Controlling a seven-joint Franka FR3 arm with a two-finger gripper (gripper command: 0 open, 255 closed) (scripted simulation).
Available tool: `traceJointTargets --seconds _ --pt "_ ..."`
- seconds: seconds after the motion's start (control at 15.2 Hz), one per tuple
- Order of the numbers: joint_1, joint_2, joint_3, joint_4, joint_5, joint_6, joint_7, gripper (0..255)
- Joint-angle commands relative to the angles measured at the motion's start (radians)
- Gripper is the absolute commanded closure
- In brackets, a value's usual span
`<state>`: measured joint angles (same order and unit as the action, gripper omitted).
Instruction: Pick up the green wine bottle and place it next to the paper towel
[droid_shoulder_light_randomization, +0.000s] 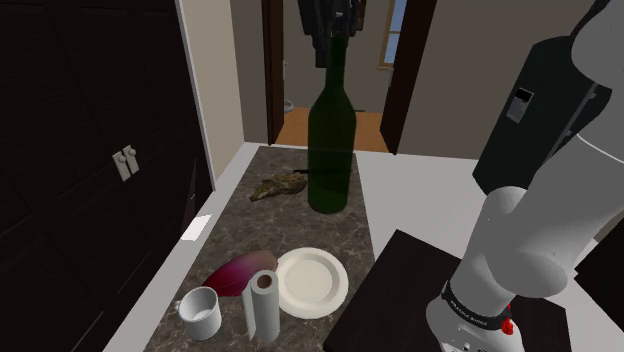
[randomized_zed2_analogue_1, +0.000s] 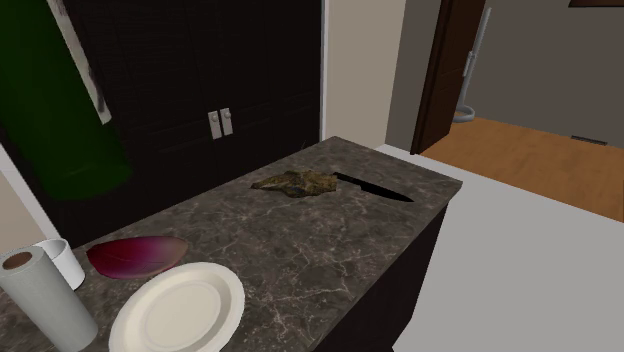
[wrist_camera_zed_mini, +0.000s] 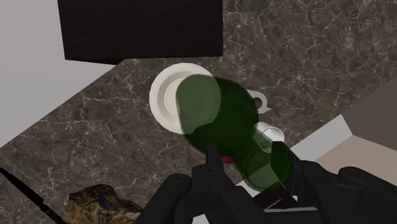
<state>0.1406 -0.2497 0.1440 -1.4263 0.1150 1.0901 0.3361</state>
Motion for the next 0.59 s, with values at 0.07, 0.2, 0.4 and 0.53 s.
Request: traceJointTargets --seconds 0.07,0.2,0.4,0.53 --pt "0.027 0.004 0.053 0.029 0.023 -0.017 0.093 255" --pt "0.045 0.016 0.089 0.058 0.036 -0.027 0.153 255" --pt "0.072 0.044 0.146 0.112 0.050 -0.042 0.247 255" --pt "0.091 0.072 0.187 0.157 0.055 -0.052 0.313 255"
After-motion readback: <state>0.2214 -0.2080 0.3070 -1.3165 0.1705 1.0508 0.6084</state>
